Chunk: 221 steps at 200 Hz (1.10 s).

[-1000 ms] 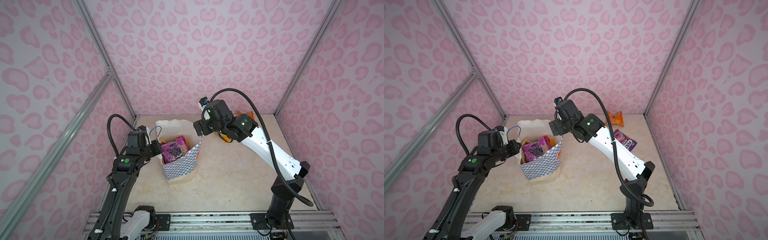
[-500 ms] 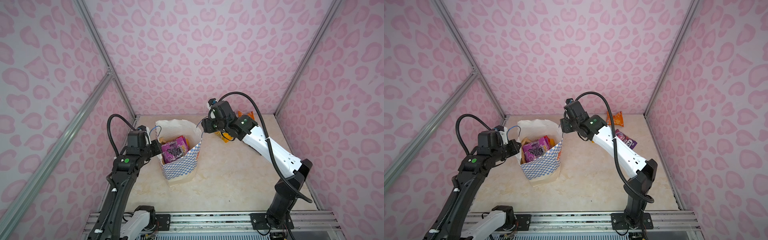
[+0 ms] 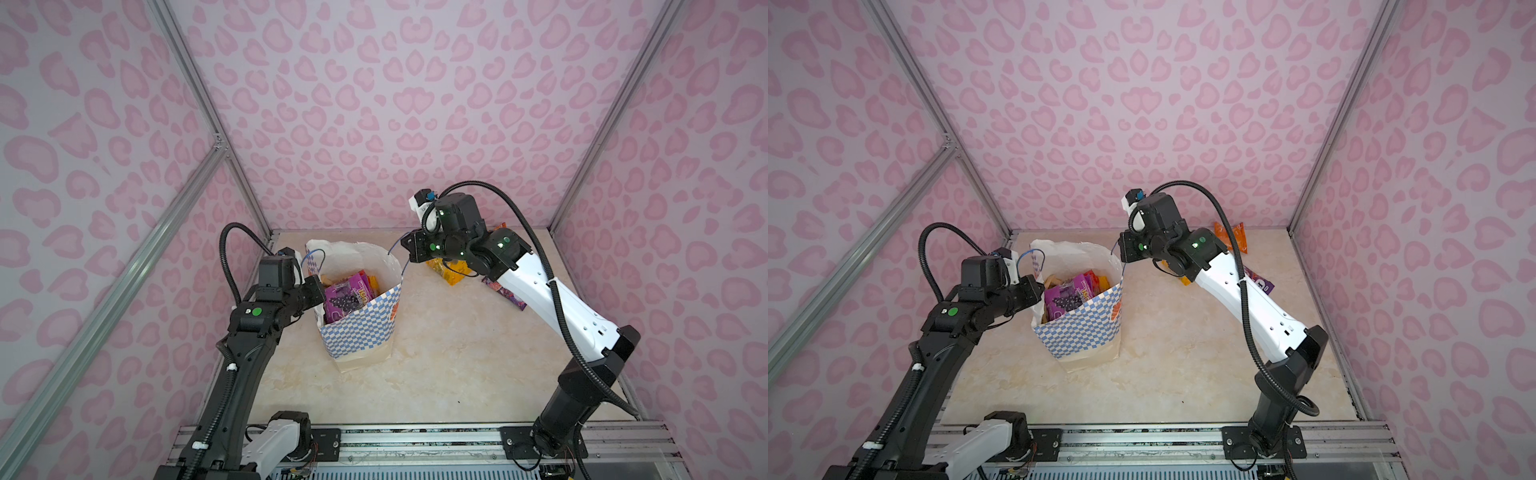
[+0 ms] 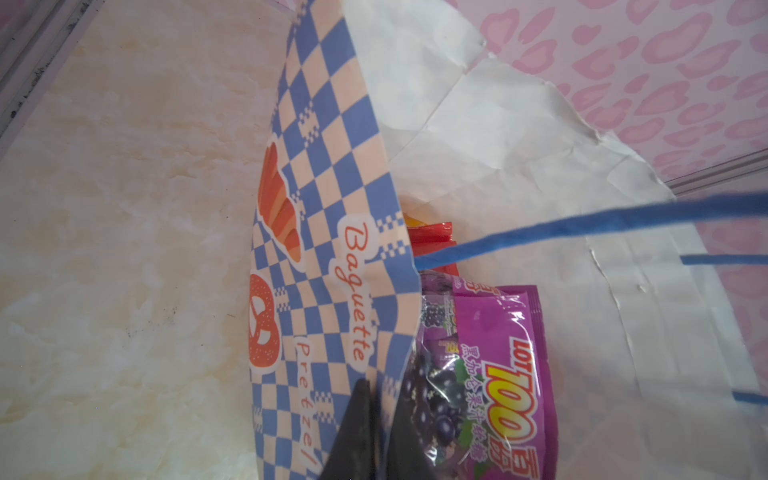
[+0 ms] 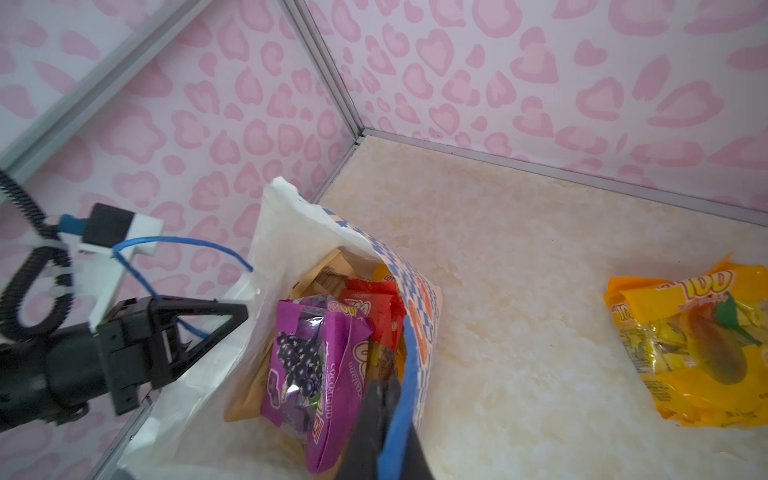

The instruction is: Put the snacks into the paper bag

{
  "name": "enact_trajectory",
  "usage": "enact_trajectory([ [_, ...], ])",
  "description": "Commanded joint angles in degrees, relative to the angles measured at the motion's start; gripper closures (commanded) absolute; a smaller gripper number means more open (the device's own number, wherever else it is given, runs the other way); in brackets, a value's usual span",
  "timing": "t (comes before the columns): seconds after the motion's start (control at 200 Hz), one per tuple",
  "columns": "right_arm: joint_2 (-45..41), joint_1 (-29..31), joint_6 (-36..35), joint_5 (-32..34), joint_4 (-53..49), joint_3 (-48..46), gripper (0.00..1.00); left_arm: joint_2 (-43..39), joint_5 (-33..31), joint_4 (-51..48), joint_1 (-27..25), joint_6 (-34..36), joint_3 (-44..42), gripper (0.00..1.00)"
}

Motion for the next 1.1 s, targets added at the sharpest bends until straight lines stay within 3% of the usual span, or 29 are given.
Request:
enact_trajectory([
  [0.0, -5.03, -0.33, -0.70, 0.92, 7.04, -1.84, 1.00, 1.52, 2.94, 2.67, -3.91, -2.69, 5.45, 0.89],
  [0.195, -11.96, -3.13, -0.27, 1.09, 8.06, -9.77, 1.00, 7.75, 1.29, 0.63, -10.09, -2.98, 15.99, 0.89],
  [0.515, -20.56, -10.41, 3.66, -3.12, 12.50, -25.21, 1.00, 8.93, -1.50, -0.70, -11.40, -3.51, 16.63, 0.90],
  [0.735, -21.49, -11.14, 3.64, -6.05, 13.67, -26.44, 1.00, 10.16, 2.98, -0.01, -13.53, -1.87, 18.71, 0.91],
  [0.94, -22.26, -11.13, 4.17, -6.80, 14.22, -26.57, 1.00, 7.83, -4.06, -1.13, -13.94, -0.48, 21.67, 0.91],
  [1.1, -22.44, -11.06, 4.55, -6.62, 14.75, -28.68, 0.95, 6.91, -3.05, 1.13, -13.99, 1.36, 18.78, 0.91],
])
